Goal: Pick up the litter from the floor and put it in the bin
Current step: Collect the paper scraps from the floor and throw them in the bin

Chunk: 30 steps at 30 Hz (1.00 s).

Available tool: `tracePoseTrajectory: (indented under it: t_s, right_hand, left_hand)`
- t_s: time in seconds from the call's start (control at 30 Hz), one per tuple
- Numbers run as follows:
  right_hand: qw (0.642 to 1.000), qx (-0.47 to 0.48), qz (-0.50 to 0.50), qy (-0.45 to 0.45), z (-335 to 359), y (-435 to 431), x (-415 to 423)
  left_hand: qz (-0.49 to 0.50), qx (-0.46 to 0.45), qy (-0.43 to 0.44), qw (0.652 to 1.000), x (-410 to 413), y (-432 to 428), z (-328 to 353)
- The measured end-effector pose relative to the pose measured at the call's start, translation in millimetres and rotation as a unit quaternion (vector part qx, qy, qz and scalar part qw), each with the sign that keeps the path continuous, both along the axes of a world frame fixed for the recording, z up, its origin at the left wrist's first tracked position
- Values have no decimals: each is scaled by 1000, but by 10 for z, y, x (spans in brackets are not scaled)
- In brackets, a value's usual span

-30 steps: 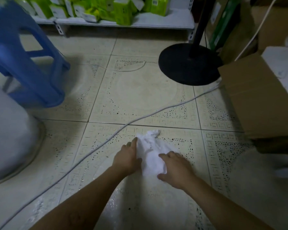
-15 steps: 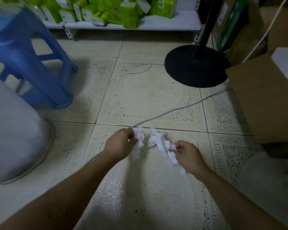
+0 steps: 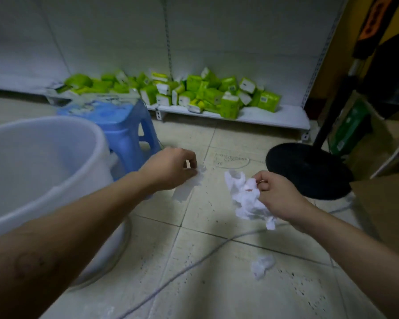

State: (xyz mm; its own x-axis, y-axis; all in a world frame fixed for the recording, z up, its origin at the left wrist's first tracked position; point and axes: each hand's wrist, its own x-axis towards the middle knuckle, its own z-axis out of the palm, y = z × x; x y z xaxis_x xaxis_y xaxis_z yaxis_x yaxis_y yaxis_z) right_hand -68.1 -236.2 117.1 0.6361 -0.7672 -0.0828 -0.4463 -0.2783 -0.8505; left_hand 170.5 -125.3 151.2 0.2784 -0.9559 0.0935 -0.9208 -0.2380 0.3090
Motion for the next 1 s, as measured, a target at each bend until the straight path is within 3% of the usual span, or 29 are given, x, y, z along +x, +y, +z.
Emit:
tracePoseTrajectory:
  t_s: [0.2, 0.37, 0.5, 0.57, 0.63, 0.7, 1.0]
  right_hand:
    - [993, -21, 79, -88, 800, 474, 1219]
    - [977, -34, 131, -163, 1023, 1168, 2499]
    - [975, -102, 159, -120, 865, 1629, 3273]
    - [966, -160, 200, -40, 782, 1754, 3481]
    - [941, -208, 257, 74, 743, 1828, 3562]
    - [921, -241, 280, 122, 724, 1855, 3547]
    - [906, -343, 216, 124, 992, 1532, 2882]
  left_hand:
    - [90, -58, 12, 994, 915, 697, 650]
    - [195, -84, 30, 977, 1751, 1619, 774]
    - [290, -77, 56, 952, 2211, 2269, 578]
    - [314, -37, 74, 946, 2324, 2486, 445]
    - [314, 3, 64, 947, 2382, 2592, 355]
    - [296, 3, 44, 954, 2384, 2577, 340]
    - [145, -102, 24, 984, 1775, 1689, 480]
